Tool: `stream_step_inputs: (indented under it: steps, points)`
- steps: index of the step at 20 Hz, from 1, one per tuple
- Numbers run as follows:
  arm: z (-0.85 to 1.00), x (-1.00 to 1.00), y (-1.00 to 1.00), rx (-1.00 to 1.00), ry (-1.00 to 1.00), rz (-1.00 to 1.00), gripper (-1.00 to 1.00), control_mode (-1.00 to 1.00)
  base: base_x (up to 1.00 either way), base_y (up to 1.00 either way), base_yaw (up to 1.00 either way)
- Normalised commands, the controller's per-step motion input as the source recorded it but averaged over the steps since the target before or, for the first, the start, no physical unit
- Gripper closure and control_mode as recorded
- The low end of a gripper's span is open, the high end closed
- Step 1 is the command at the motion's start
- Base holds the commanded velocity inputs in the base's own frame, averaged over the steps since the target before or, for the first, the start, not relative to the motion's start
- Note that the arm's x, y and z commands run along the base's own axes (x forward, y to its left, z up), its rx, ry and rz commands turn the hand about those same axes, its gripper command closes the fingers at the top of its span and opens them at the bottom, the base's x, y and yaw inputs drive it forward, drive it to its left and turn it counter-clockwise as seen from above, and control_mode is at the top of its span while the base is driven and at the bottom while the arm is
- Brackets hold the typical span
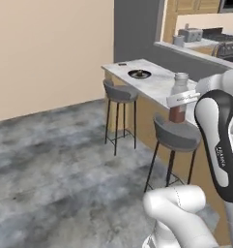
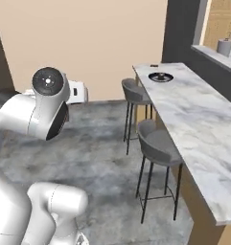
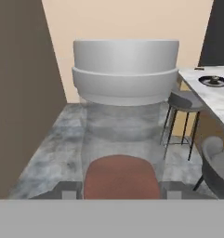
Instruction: Take the cinnamon bottle from the cabinet and place it on the dining table, next to the plate with the cupcake. Then take the chocolate from the dining counter and place it on the cupcake plate.
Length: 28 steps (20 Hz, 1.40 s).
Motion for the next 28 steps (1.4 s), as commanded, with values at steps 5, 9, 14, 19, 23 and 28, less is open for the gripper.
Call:
stream_step_inputs:
  steps: [5, 9, 14, 19, 23, 28]
  points:
    - [0.0, 0.0, 0.0, 0.0, 0.0, 0.0, 1.0, 1.0, 1.0, 0.75, -0.62]
    - [0.0, 0.0, 0.0, 0.0, 0.0, 0.0, 1.0, 1.0, 1.0, 0.95, -0.59]
    - [0.0, 0.0, 0.0, 0.0, 0.0, 0.0, 1.0, 1.0, 0.9, 1.0, -0.53]
    - [0.0, 0.0, 0.0, 0.0, 0.0, 0.0, 1.0, 1.0, 0.66, 1.0, -0.5]
    - [0.0, 0.0, 0.0, 0.0, 0.0, 0.0, 1.0, 1.0, 0.75, 1.0, -0.53]
    - [0.0, 0.0, 0.0, 0.0, 0.0, 0.0, 1.0, 1.0, 0.69, 1.0, -0.53]
